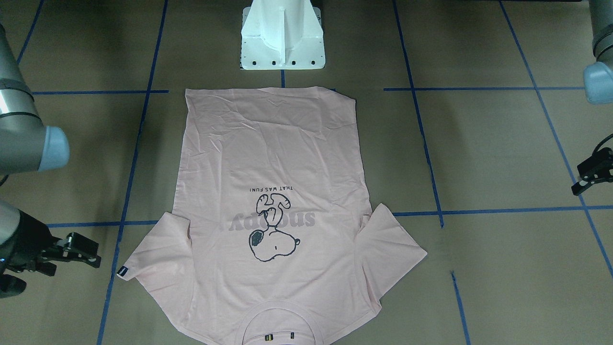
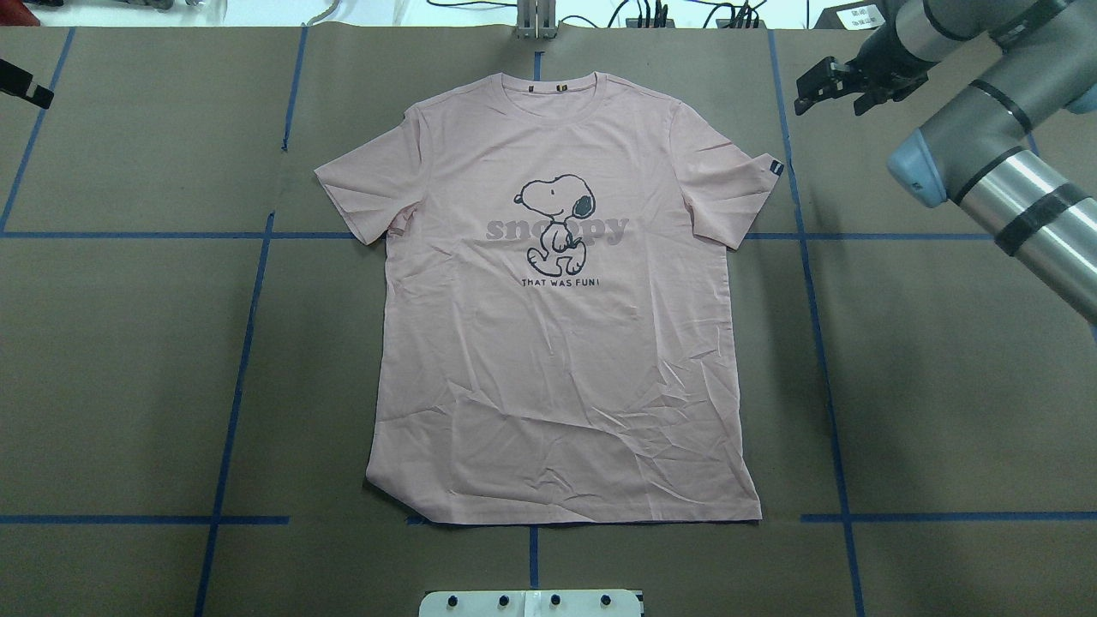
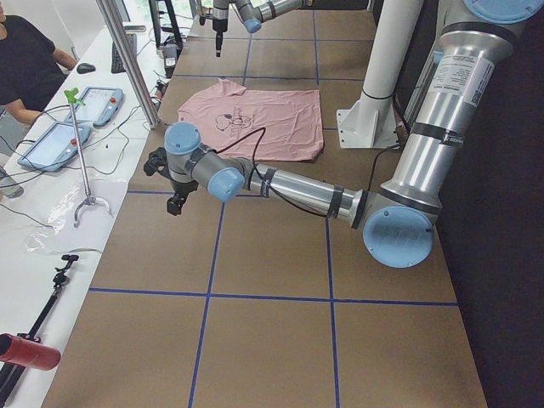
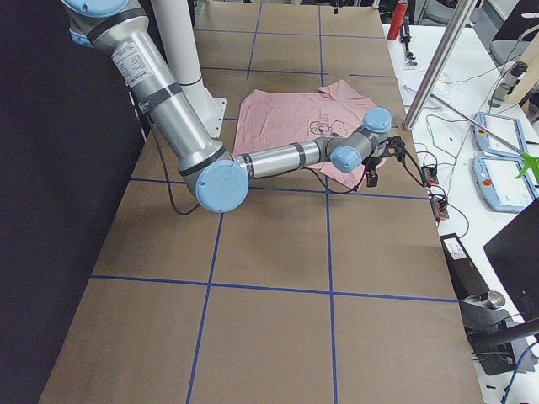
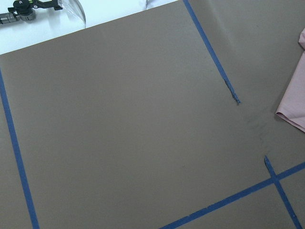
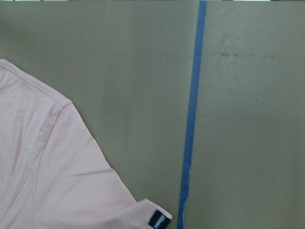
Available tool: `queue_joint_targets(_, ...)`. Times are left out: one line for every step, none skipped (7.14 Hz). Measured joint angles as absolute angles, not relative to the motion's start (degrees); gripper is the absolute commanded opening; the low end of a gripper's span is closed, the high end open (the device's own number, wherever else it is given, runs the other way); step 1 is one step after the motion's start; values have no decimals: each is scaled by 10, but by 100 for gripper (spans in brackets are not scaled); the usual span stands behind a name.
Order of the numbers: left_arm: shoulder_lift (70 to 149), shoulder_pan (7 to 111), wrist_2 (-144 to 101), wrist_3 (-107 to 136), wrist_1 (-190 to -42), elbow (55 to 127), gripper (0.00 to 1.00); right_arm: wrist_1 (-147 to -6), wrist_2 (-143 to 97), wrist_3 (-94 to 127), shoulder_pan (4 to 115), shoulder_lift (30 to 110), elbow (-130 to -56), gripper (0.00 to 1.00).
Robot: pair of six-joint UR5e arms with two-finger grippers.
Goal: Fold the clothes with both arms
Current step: 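Move the right gripper toward the sleeve nearest it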
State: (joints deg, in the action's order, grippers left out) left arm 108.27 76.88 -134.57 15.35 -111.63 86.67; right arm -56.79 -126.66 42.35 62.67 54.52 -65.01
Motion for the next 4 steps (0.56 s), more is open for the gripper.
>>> queue_joint_targets(1092,760,-1343,173,-1116,867,100,-527,-1243,446,608,521,-607,96)
queue_joint_targets(1099,756,-1343,191,-1116,867,100,-503,-1220,459,588,509,-583,94)
queue_joint_targets(1104,754,-1342,204,-1117,867,100,-494,-1198,465,570,506,-572,95)
queue_joint_targets(1107,753,-1342,210,-1116,867,100,-491,-1188,466,562,509,-570,95)
